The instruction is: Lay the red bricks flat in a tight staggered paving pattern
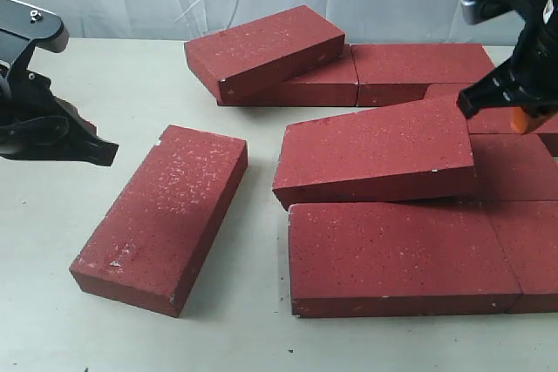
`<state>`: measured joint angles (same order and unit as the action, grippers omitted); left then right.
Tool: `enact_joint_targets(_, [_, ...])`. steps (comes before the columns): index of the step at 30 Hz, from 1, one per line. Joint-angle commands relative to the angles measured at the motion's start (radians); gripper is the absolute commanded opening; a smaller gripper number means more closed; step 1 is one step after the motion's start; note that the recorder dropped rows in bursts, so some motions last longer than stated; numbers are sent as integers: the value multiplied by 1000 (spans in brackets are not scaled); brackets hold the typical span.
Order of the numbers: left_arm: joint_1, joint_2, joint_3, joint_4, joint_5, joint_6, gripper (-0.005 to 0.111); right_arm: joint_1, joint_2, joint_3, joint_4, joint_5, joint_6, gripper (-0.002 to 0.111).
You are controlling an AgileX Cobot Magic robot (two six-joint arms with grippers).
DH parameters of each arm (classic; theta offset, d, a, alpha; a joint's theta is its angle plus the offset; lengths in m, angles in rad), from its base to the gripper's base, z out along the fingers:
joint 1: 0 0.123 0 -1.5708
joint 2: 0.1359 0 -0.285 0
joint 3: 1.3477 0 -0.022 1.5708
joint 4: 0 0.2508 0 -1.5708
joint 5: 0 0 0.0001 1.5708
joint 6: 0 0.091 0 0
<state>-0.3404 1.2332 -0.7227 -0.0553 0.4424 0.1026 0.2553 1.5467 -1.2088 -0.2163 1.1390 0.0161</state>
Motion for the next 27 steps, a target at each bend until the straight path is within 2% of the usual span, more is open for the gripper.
enact_joint_targets(1, [-1,-6,6,-22,-18,13,0,-5,18,40,17,-110,-16,-1])
enact_joint_targets(11, [-1,-6,6,-22,-25,11,0,-5,131,37,-23,-213,-32,-1])
enact_joint_targets(18, [-1,-6,6,-22,-37,11,0,4,155,37,164,-280,-112,-1])
enact_joint_targets(27, [-1,-6,6,-27,-46,11,0,101,155,37,227,-355,-117,-1])
